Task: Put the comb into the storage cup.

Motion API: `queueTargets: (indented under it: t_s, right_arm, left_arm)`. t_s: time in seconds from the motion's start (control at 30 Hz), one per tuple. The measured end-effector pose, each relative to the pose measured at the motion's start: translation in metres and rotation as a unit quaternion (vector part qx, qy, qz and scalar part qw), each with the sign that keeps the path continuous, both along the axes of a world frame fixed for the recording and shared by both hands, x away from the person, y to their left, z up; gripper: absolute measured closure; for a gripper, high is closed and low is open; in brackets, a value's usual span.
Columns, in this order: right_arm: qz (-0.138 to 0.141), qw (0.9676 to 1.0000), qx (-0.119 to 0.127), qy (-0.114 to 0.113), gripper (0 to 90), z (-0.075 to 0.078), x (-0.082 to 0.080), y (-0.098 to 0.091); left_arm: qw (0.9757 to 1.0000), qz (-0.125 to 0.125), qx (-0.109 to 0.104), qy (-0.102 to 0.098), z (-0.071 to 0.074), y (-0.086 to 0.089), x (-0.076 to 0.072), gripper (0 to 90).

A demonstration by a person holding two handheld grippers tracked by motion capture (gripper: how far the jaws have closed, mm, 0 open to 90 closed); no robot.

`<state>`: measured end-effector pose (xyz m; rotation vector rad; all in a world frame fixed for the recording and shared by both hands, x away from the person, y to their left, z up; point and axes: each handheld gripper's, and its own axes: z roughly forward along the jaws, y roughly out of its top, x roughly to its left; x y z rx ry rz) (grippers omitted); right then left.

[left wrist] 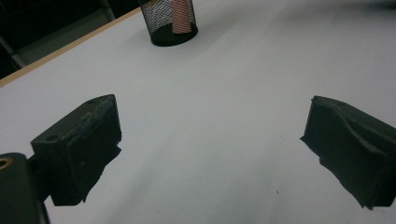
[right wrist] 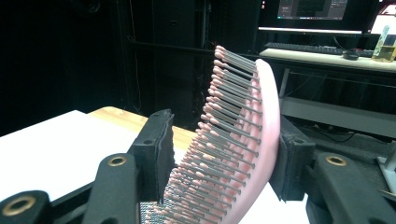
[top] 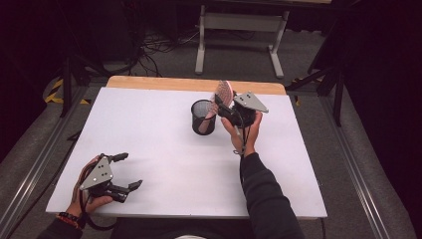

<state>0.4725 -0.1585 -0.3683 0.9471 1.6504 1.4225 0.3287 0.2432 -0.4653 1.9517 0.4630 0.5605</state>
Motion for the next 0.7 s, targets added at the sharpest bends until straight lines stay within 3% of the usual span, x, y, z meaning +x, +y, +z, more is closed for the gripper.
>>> queueTargets:
  t_s: [0.5, 0.7]
  right_arm:
    - [-0.011, 0.9999, -0.006, 0.007, 41.0, -0.0035, 0.0019, -0.006]
    - [-0.025, 0.9994, -0.021, 0.014, 34.2, -0.0046, 0.0033, -0.0069]
  left_arm:
    - [1.0, 0.0, 0.004, -0.001, 0.0002, -0.0006, -0.0002, 5.1]
    - [1.0, 0.0, 0.005, -0.001, 0.0003, -0.0006, -0.0002, 5.2]
